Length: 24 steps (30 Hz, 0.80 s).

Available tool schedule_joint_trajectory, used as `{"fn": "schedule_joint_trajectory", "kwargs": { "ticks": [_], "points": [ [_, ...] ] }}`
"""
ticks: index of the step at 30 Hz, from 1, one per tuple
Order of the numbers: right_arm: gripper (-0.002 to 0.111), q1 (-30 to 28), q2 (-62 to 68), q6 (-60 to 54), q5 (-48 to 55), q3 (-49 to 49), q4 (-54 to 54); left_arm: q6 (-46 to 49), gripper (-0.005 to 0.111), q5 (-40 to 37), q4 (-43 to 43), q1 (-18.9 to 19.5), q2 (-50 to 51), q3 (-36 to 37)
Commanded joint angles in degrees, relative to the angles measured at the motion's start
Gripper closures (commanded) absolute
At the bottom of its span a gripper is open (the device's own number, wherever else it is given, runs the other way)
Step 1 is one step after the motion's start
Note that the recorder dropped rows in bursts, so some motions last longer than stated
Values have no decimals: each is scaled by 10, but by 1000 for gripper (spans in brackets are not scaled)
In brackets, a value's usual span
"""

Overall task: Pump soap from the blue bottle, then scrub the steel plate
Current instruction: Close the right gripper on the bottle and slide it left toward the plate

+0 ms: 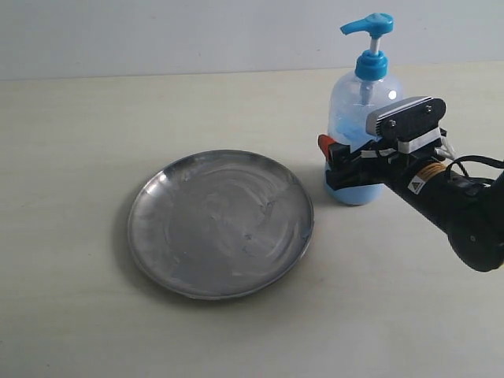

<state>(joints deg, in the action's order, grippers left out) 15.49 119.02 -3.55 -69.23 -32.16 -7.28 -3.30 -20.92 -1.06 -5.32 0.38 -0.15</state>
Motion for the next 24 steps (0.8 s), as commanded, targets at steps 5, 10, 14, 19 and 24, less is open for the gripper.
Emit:
{"fn": "schedule_joint_trajectory", "kwargs": {
  "ticks": [5,10,14,19,24],
  "points": [
    [108,-2,3,-27,6,-2,-4,-2,107,7,0,2,-4,2],
    [108,-2,1,-30,4,-2,-7,-2,107,7,0,2,-4,2],
    [108,-2,-4,-41,4,-2,-7,-2,107,7,0,2,-4,2],
    [108,-2,-4,-40,-5,-2,-7,-2,107,7,0,2,-4,2],
    [108,-2,-5,-45,-7,-9,-7,-2,107,7,0,2,-4,2]
  ]
}}
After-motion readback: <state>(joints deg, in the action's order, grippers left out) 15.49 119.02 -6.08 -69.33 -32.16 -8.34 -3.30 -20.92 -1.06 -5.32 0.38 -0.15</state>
